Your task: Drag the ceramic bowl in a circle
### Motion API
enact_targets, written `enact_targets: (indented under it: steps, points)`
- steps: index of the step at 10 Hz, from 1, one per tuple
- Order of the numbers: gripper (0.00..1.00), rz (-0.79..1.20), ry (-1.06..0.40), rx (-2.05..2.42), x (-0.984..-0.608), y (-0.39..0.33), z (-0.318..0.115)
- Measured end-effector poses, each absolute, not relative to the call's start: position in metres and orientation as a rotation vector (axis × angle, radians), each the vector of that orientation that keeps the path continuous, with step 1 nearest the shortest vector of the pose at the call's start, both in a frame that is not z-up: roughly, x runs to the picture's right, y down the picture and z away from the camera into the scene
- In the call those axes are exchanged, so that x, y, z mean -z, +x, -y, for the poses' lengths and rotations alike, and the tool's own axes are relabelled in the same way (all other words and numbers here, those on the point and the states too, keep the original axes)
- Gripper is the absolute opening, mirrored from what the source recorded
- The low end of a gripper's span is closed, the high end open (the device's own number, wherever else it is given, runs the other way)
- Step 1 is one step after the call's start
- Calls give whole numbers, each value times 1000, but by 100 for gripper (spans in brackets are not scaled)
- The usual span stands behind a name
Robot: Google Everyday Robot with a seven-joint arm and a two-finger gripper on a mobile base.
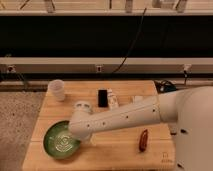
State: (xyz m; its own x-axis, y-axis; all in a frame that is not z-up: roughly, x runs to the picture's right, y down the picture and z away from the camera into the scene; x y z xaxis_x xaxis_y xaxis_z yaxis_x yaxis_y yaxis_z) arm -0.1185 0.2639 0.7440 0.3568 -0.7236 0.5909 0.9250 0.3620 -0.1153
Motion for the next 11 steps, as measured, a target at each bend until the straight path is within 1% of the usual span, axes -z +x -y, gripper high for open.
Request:
enact_targets:
  steps: [11]
  points:
    - [80, 526, -525, 1107, -755, -120, -270]
